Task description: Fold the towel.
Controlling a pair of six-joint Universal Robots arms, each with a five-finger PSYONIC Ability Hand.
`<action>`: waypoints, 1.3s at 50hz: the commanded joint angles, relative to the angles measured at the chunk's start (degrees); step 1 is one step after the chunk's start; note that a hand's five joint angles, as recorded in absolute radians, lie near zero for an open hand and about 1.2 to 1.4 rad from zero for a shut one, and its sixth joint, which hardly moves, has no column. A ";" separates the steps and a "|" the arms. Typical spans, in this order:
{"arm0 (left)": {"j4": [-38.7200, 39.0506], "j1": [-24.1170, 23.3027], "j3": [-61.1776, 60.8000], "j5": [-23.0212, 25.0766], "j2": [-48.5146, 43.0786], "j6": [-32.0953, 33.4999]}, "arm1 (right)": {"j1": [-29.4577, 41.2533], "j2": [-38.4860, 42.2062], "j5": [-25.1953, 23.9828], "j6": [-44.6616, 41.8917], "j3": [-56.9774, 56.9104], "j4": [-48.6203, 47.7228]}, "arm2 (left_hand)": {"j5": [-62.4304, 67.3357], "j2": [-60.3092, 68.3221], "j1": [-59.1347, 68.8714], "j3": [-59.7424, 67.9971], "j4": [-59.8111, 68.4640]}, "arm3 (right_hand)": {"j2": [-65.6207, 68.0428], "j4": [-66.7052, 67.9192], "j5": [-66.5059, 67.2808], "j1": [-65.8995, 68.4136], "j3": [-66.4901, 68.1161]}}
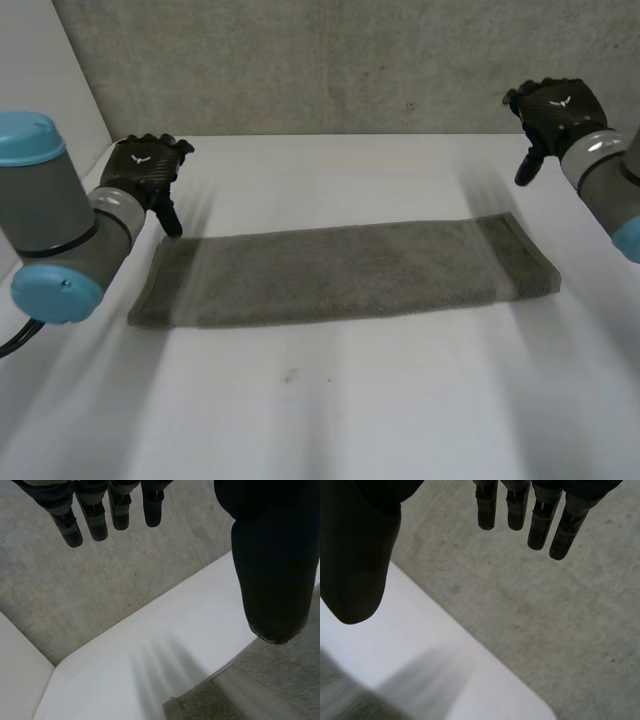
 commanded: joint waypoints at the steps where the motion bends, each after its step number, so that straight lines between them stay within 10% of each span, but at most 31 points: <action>1: 1.77 -0.05 -9.09 0.10 6.58 -6.26 | -1.66 -4.48 -4.13 -0.65 10.55 2.42 | -1.65 0.46 0.11 0.43 0.40 | -1.25 -2.03 -0.28 -0.50 -1.02; 25: 9.59 -0.22 -20.60 0.37 10.45 -10.66 | -8.08 3.08 -7.38 -13.39 24.26 -3.82 | -1.65 0.46 0.11 0.43 0.40 | 29.53 28.75 30.50 30.27 29.75; 29: 9.59 -0.22 -20.69 0.37 10.45 -10.66 | -9.22 4.40 -6.94 -14.62 23.29 -3.82 | -1.65 0.46 0.11 0.43 0.40 | 43.50 42.72 44.47 44.24 43.72; 30: 9.59 -0.22 -20.69 0.37 10.45 -10.66 | -10.09 4.66 -6.51 -15.32 22.42 -3.82 | -1.65 0.46 0.11 0.43 0.40 | 65.25 64.47 66.22 66.00 65.48; 51: 9.59 -0.49 -21.04 0.45 10.53 -10.66 | -28.90 -1.30 -1.93 -26.57 19.60 -3.03 | -1.65 0.46 0.11 0.43 0.40 | 65.47 64.69 66.44 66.22 65.70; 65: 9.59 -0.66 -21.39 0.45 11.06 -10.66 | -13.88 -8.52 -3.51 -23.24 17.14 -3.90 | -1.65 0.46 0.11 0.43 0.40 | 65.47 64.69 66.44 66.22 65.70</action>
